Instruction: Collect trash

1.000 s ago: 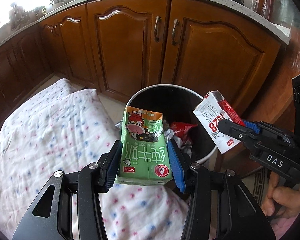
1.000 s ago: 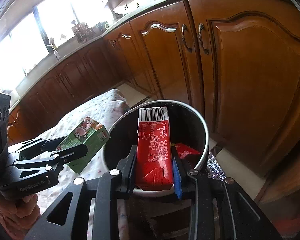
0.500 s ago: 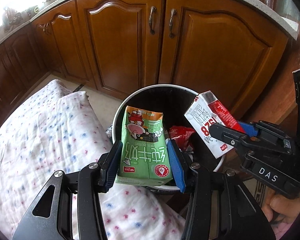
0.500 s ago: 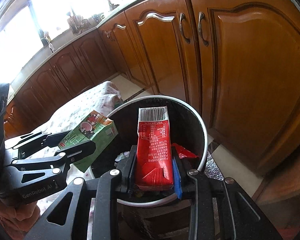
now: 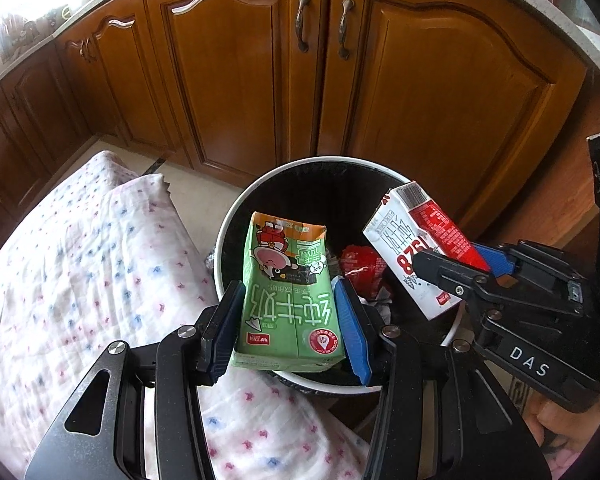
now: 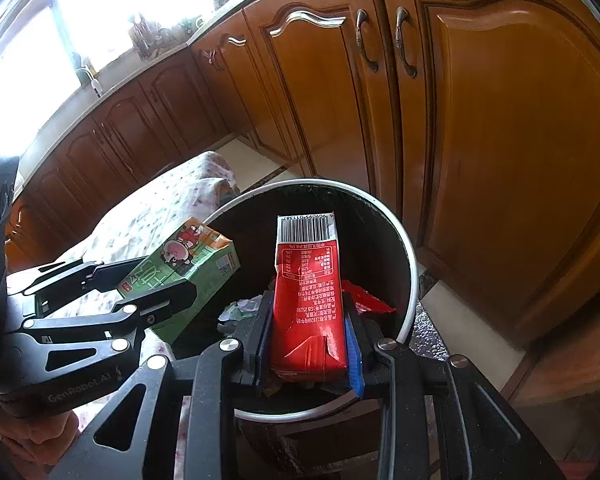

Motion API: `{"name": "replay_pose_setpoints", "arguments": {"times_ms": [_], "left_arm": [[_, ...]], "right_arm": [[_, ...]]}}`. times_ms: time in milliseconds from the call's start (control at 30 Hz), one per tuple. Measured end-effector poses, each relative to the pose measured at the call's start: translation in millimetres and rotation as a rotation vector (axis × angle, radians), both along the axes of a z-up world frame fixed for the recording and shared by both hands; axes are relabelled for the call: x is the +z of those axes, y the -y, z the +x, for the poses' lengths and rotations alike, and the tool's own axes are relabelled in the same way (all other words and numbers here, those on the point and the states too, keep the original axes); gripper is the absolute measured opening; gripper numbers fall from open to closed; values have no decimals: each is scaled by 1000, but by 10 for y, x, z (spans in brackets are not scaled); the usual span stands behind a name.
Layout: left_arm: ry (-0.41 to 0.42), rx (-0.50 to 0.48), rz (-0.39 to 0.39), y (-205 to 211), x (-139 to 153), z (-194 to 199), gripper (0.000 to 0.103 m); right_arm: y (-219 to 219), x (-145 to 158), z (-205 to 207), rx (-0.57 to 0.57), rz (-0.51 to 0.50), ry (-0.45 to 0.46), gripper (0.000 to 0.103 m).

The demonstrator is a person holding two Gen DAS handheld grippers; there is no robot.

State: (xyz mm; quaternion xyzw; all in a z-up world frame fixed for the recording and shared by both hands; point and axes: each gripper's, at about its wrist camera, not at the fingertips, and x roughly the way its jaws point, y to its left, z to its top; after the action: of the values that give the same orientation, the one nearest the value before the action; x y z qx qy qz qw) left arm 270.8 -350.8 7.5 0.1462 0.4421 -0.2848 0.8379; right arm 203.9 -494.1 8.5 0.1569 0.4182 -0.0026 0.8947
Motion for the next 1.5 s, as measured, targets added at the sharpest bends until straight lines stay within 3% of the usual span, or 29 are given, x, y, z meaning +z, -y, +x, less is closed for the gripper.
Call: {"name": "replay_pose_setpoints", "arguments": {"times_ms": [433, 667, 833, 1367, 1500], "left_arm": [[-33, 9, 8, -7, -41, 28, 47], [-10, 23, -19, -136, 82, -20, 54], [-11, 51, -56, -342, 132, -125, 64], [-15, 173, -184, -1268, 76, -665, 70], [20, 202, -208, -1523, 54, -870, 78]], "right_arm": [[101, 31, -27, -19, 40, 16, 34], [63, 155, -195, -39, 65, 55, 36], [22, 243, -414, -63, 105, 110, 54], [-528, 209, -978, -106, 173, 218, 73], [-702, 199, -1110, -113, 158, 234, 80]]}}
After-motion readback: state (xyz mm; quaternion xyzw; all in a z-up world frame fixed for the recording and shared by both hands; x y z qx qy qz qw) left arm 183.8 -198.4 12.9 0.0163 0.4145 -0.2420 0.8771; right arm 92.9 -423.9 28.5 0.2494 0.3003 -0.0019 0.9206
